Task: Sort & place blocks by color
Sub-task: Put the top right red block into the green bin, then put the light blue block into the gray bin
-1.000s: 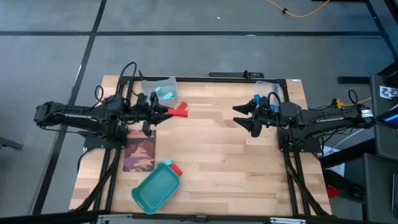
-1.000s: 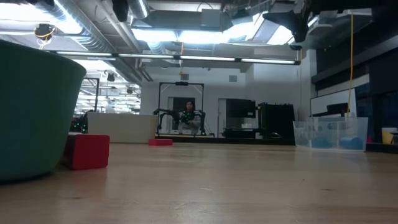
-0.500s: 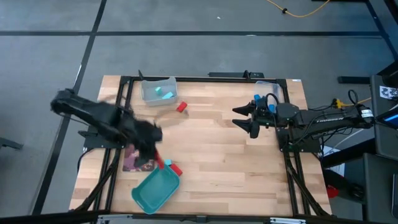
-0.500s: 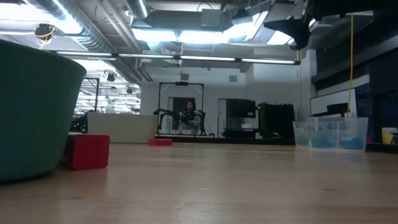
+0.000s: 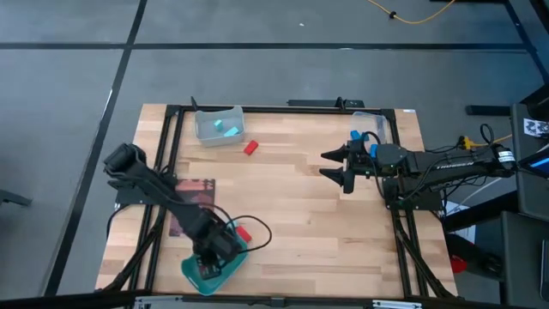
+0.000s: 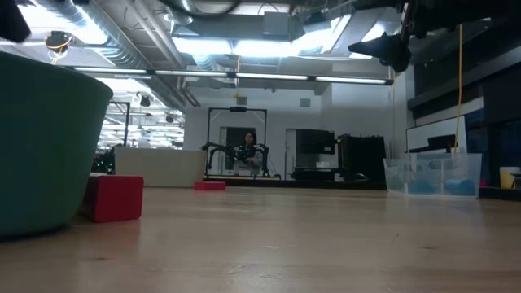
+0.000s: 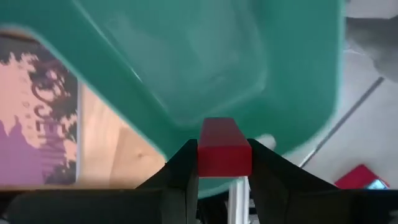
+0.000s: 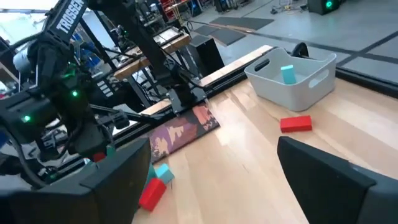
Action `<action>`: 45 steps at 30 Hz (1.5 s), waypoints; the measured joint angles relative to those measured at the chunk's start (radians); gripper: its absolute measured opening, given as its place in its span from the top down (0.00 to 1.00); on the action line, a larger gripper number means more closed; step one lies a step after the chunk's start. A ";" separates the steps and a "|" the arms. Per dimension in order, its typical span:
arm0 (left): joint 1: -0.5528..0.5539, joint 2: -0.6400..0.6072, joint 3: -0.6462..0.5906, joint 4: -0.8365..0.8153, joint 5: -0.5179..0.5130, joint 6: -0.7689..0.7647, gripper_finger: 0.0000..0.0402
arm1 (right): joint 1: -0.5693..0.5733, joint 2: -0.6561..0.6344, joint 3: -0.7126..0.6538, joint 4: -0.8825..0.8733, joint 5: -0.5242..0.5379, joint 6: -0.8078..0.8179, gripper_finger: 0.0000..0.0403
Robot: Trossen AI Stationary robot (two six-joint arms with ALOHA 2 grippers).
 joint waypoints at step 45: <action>0.242 -0.291 0.014 0.025 -0.261 0.181 0.63 | 0.000 0.000 0.001 -0.029 0.001 -0.031 0.13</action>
